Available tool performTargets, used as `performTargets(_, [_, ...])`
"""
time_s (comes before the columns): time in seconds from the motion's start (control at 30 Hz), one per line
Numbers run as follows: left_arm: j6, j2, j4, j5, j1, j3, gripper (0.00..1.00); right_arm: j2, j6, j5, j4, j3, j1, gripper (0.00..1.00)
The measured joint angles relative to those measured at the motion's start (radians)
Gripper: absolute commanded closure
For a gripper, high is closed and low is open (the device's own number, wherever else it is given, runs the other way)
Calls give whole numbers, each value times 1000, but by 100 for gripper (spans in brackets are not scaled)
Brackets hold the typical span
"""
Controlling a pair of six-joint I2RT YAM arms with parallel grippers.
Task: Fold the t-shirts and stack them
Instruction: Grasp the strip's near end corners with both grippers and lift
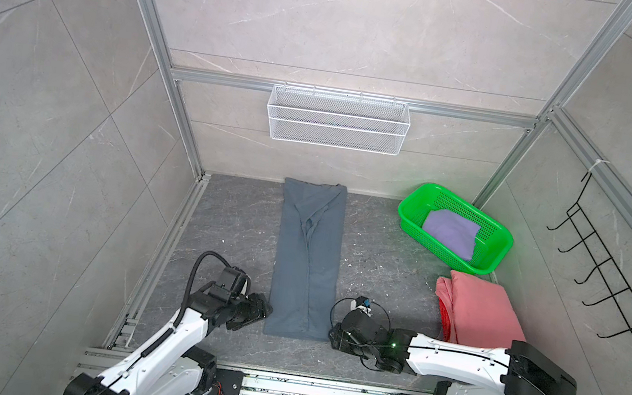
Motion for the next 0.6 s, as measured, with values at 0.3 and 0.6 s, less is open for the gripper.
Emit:
performTargets(0.3, [-80,-22,16,39,-39,-73,46,66,68,2,222,-31,5,35])
performTargets(0.6, [-122,37,134,109,-46,-102,82,167,88,-36,357,-11,6,66])
